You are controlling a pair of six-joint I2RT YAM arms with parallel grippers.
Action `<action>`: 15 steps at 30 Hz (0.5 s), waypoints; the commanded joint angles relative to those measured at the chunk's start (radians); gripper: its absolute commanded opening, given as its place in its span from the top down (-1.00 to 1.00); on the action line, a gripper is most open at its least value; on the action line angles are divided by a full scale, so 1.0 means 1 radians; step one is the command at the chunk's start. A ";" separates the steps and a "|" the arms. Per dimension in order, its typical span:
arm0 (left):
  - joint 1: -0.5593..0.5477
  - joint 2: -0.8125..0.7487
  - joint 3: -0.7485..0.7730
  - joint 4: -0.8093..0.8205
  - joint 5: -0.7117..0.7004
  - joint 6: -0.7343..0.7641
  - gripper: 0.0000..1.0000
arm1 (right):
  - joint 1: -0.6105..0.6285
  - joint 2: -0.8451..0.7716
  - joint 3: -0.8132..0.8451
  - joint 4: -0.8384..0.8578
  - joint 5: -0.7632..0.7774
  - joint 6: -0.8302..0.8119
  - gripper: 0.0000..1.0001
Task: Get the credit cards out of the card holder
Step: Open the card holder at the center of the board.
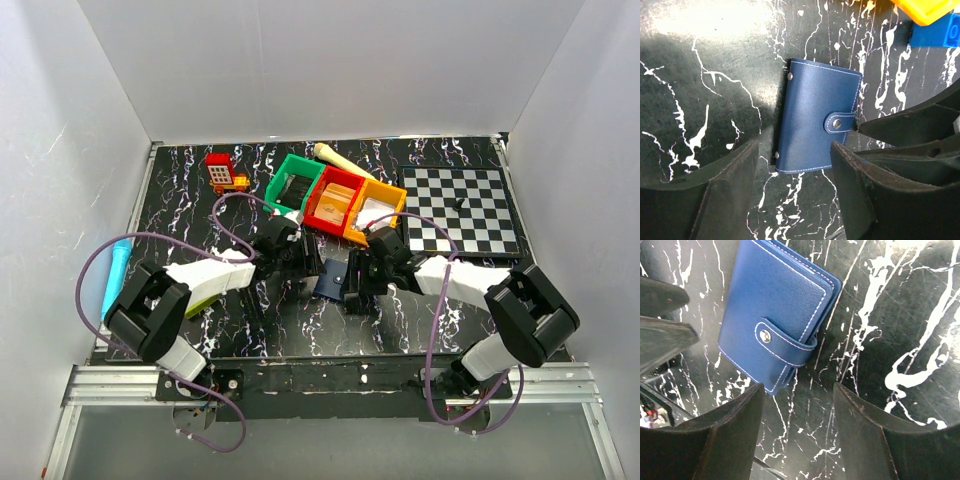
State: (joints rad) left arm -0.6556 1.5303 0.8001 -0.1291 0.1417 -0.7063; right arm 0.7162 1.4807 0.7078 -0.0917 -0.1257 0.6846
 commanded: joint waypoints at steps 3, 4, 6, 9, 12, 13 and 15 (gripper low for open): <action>0.004 0.088 0.062 -0.027 0.030 0.036 0.09 | 0.011 0.061 0.028 0.075 -0.028 0.061 -0.26; 0.004 0.097 0.060 -0.029 0.033 0.037 0.15 | 0.011 0.069 0.038 0.061 -0.022 0.061 -0.25; 0.005 0.109 0.053 -0.026 0.035 0.033 0.20 | 0.011 0.079 0.045 0.052 -0.009 0.058 -0.23; 0.004 0.111 0.028 -0.011 0.041 0.025 0.25 | 0.011 0.084 0.045 0.046 0.001 0.047 -0.21; 0.004 0.111 0.007 0.008 0.058 0.018 0.26 | 0.009 0.095 0.048 0.041 -0.008 0.021 -0.19; 0.002 0.110 -0.001 0.017 0.067 0.011 0.27 | 0.011 0.101 0.051 0.040 -0.017 0.010 -0.19; -0.004 0.100 -0.019 0.035 0.082 0.005 0.28 | 0.011 0.113 0.059 0.032 -0.029 -0.011 -0.17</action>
State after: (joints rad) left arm -0.6544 1.6550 0.8215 -0.1173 0.1867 -0.6922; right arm 0.7219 1.5520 0.7410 -0.0338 -0.1482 0.7238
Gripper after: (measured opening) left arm 0.369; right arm 0.595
